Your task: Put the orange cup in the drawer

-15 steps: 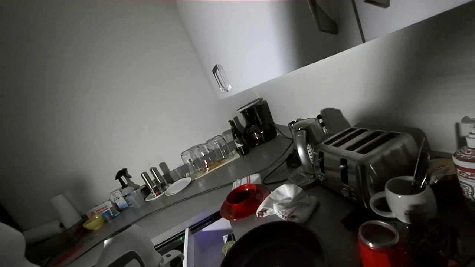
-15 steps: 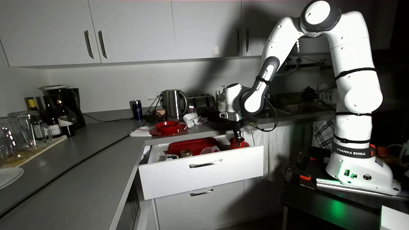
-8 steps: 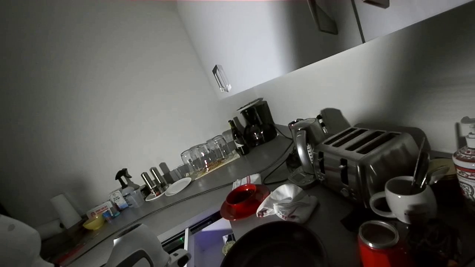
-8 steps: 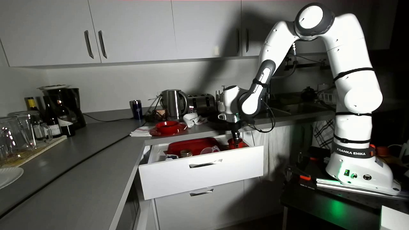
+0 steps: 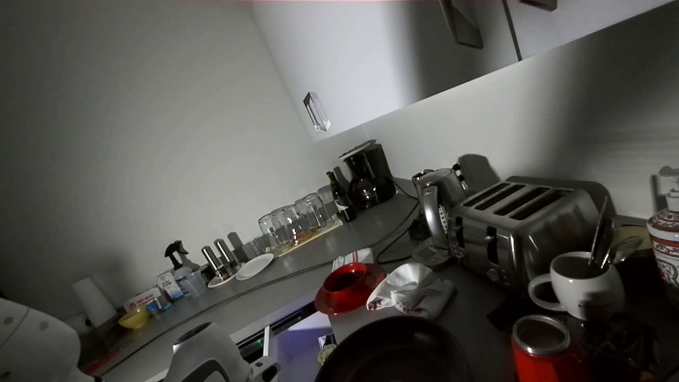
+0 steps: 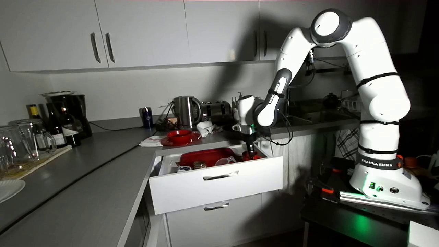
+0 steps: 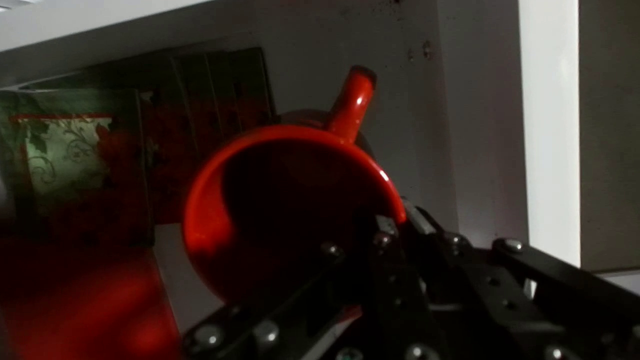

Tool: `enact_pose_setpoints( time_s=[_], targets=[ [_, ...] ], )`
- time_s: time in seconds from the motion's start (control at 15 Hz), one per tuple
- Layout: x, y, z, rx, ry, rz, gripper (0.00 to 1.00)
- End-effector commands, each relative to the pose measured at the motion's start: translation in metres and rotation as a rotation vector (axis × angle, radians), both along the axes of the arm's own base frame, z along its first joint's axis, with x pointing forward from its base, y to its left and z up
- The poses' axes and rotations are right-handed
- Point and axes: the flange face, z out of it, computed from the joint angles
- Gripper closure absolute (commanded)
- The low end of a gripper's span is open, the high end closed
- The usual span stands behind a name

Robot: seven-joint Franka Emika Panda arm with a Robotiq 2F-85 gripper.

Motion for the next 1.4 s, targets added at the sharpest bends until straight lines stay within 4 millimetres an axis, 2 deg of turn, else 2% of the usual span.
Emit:
enact_pose_setpoints(
  time_s=[0.0,0.87,1.0,1.33],
  targets=[
    [0.0063,0.0033,-0.0046,0.005,-0.012,0.013,0.93],
    [0.0121,0.0039,-0.0109,0.008,-0.014,0.006,0.92],
    [0.0128,0.0038,-0.0113,0.008,-0.015,0.004,0.67],
    [0.0151,0.0039,-0.0092,0.008,-0.021,0.000,0.33]
  ],
)
